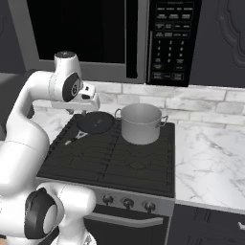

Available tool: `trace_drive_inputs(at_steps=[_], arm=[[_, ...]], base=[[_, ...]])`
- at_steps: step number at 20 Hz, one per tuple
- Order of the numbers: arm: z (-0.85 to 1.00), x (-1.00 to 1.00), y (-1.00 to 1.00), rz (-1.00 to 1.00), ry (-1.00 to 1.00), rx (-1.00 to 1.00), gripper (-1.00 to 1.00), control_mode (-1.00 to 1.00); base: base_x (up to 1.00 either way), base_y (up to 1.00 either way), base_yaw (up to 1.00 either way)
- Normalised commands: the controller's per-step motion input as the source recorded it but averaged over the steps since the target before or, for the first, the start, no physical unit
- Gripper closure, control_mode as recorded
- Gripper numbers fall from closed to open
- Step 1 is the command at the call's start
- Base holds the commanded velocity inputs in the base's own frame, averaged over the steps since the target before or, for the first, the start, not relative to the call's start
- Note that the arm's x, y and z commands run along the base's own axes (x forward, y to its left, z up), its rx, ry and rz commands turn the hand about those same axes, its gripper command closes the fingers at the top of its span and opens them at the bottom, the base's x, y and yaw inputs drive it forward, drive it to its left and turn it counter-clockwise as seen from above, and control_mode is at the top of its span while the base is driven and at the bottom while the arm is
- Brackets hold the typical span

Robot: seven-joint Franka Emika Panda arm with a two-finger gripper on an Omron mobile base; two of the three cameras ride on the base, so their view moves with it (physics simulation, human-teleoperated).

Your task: Move the pot and pan from the stove into the sink.

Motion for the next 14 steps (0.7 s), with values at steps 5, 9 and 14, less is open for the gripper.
trace_drive_inputs(at_steps=[5, 9, 14], arm=[[-0.03, -0.07, -0.07, -0.02, 0.0, 0.04, -1.0, -1.0], [-0.06, -0.1, -0.04, -0.01, 0.0, 0.04, -1.0, -1.0], [-0.04, -0.03, -0.02, 0.0, 0.0, 0.08, -1.0, -1.0]], base=[[0.0, 0.0, 0.0], [0.0, 0.0, 0.0], [0.0, 0.0, 0.0]])
